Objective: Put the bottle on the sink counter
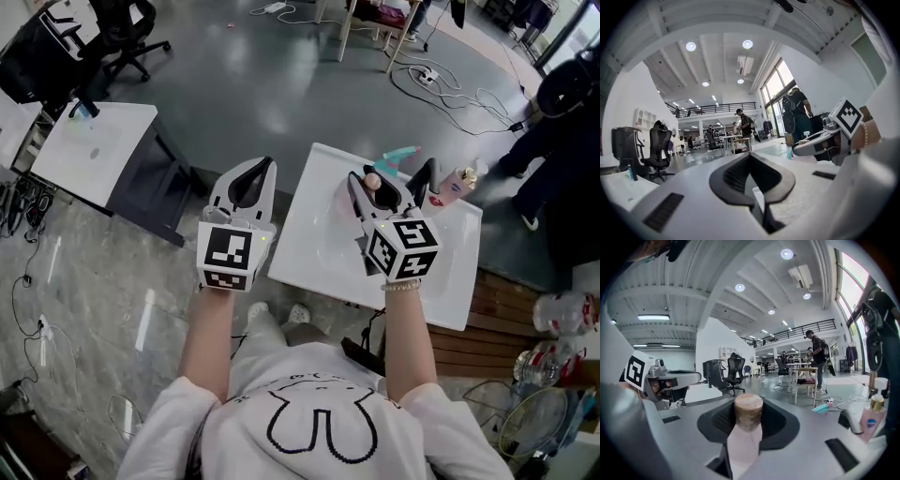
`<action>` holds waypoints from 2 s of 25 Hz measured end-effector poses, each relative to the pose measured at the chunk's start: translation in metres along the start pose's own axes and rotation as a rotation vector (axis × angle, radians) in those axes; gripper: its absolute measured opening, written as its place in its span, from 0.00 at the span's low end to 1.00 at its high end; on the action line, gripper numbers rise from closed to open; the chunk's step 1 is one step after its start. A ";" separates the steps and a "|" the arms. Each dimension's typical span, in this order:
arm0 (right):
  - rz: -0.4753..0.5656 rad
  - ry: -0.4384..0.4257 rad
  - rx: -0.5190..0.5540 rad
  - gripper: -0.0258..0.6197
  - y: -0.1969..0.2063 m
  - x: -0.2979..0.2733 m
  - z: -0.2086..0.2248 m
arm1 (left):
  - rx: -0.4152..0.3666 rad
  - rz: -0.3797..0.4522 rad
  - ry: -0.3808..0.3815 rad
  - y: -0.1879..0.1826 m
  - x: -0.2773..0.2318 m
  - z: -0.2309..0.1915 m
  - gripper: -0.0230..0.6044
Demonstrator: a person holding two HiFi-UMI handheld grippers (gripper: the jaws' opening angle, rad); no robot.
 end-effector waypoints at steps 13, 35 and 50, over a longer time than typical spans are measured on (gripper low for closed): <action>-0.072 0.049 -0.097 0.26 0.039 -0.077 0.028 | 0.051 -0.053 0.076 0.042 -0.055 -0.028 0.05; -0.206 0.186 -0.193 0.26 0.101 -0.186 0.074 | 0.092 -0.106 0.205 0.094 -0.144 -0.090 0.05; -0.245 0.231 -0.202 0.26 0.124 -0.209 0.082 | 0.106 -0.103 0.211 0.110 -0.156 -0.113 0.05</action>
Point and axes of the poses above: the fingertips, and each gripper's own axes: x backward along the fingers, z to its right, y out of its underside, the point moved 6 cm from there along x, backward along the fingers
